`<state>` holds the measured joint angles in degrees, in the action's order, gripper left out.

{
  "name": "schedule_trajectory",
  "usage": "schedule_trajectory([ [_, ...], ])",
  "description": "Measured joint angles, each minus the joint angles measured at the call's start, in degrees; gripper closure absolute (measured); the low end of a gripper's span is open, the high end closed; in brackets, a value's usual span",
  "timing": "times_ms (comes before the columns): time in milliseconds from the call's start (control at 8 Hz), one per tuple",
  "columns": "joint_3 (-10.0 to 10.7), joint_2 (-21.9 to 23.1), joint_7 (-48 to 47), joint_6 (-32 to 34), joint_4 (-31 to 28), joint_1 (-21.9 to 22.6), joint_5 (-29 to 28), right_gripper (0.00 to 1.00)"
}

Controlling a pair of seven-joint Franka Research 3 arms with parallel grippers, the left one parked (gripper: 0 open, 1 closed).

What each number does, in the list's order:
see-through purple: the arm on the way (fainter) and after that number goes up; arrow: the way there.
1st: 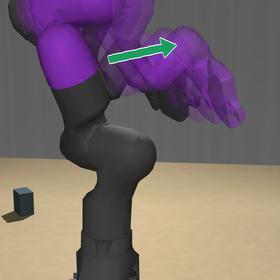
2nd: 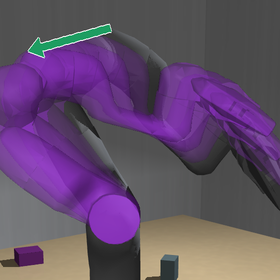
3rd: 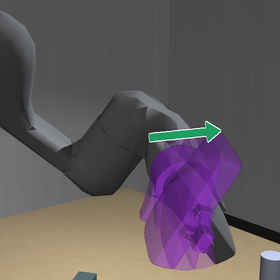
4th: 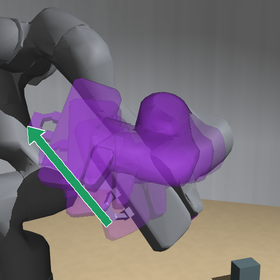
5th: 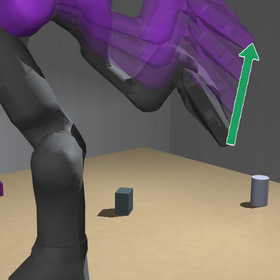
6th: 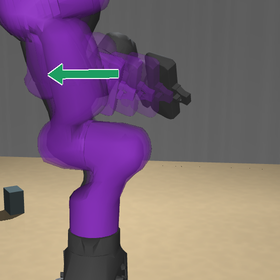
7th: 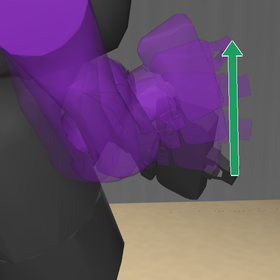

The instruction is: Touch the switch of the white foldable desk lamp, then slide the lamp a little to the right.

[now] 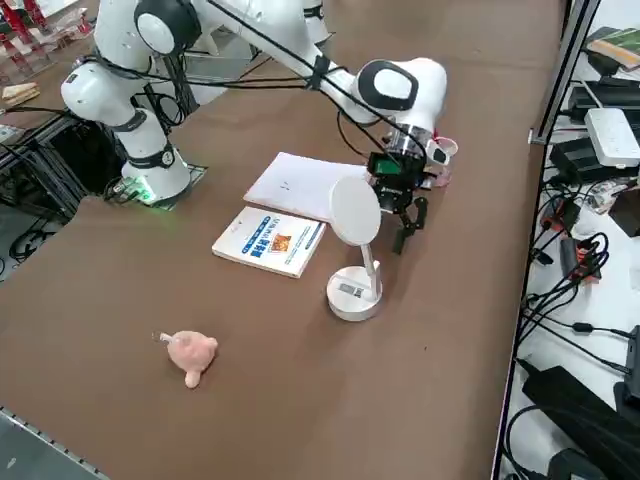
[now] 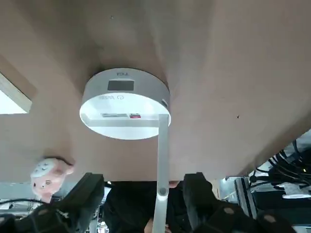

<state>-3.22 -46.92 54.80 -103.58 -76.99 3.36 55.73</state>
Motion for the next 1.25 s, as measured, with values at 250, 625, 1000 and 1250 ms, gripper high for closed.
schedule_trajectory([
  [250, 0.0, -0.3, 0.0, 0.0, 0.0, 0.0, 0.1, 0.0],
  [625, 0.0, -0.3, 0.0, 0.3, 0.5, 0.0, 0.1, 0.0],
  [1000, 1.0, -0.3, -0.2, 0.7, 1.3, 0.0, 0.5, 0.0],
  [1250, 2.2, -0.4, -0.2, 0.6, 1.3, -0.3, 0.6, 0.0],
])
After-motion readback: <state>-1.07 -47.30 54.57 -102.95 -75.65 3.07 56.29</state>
